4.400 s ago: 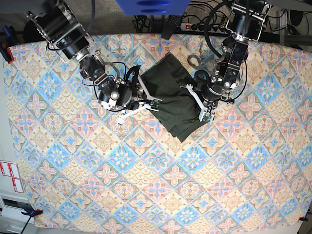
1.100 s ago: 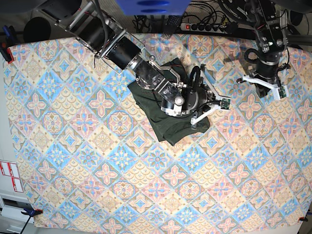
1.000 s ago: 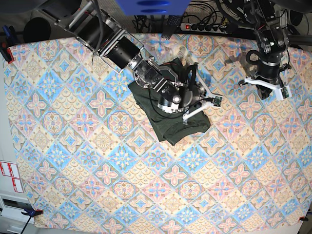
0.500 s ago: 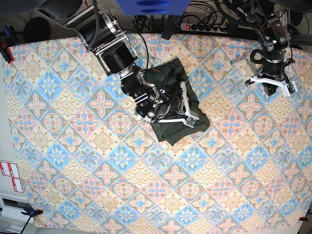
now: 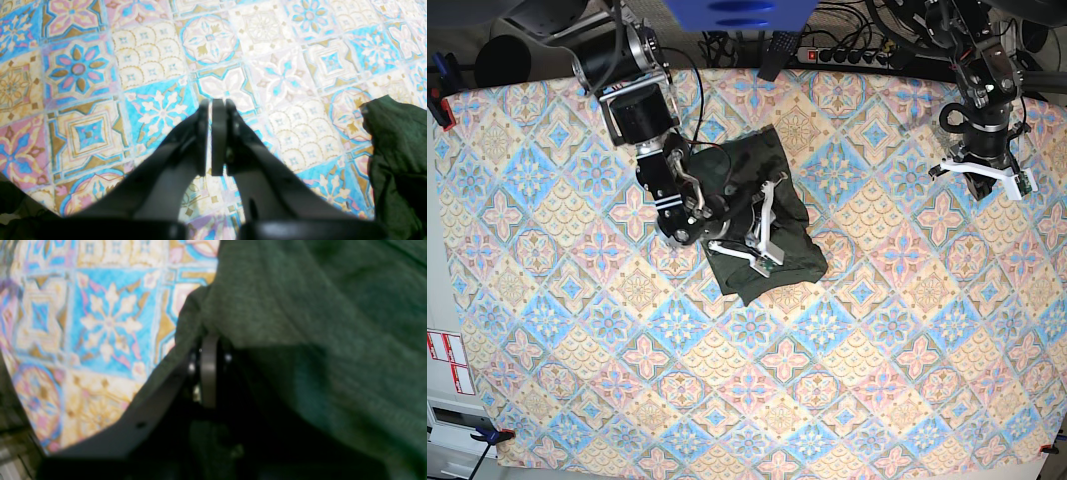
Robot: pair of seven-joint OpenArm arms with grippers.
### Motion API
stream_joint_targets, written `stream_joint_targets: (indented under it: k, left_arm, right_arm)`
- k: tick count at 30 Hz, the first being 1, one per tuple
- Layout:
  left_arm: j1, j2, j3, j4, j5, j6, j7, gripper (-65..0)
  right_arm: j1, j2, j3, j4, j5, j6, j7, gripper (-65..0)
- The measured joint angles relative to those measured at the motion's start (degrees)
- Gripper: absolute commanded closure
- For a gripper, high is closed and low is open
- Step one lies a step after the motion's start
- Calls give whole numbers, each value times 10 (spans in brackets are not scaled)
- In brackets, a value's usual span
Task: Fold the T-shirt properly
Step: 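Drag the folded bundle across the cloth with the right gripper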
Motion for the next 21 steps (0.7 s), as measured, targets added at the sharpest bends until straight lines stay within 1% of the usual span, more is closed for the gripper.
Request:
stream_joint_targets:
  k: [4, 7, 13, 15, 17, 18, 21]
  left_arm:
    - [-7, -1, 0, -1, 0, 0, 2, 0]
    - [-10, 0, 1, -1, 0, 0, 2, 0]
    - [-10, 0, 1, -1, 0, 0, 2, 0]
    - [-10, 0, 1, -1, 0, 0, 2, 0]
    - [-10, 0, 2, -1, 0, 0, 2, 0]
    - [-10, 0, 7, -1, 0, 1, 2, 0]
    - [-10, -1, 19, -1, 0, 0, 2, 0]
  right_arm:
    - [-2, 27, 15, 4, 21, 16, 2, 0]
    - [-3, 48, 29, 7, 24, 23, 8, 0]
    - [-1, 83, 75, 8, 32, 30, 10, 0]
    - [2, 103, 90, 8, 31, 30, 10, 0]
    - [5, 120, 100, 8, 28, 15, 10, 0]
    - [5, 127, 105, 8, 26, 15, 10, 0]
    - [10, 139, 108, 8, 26, 17, 10, 0]
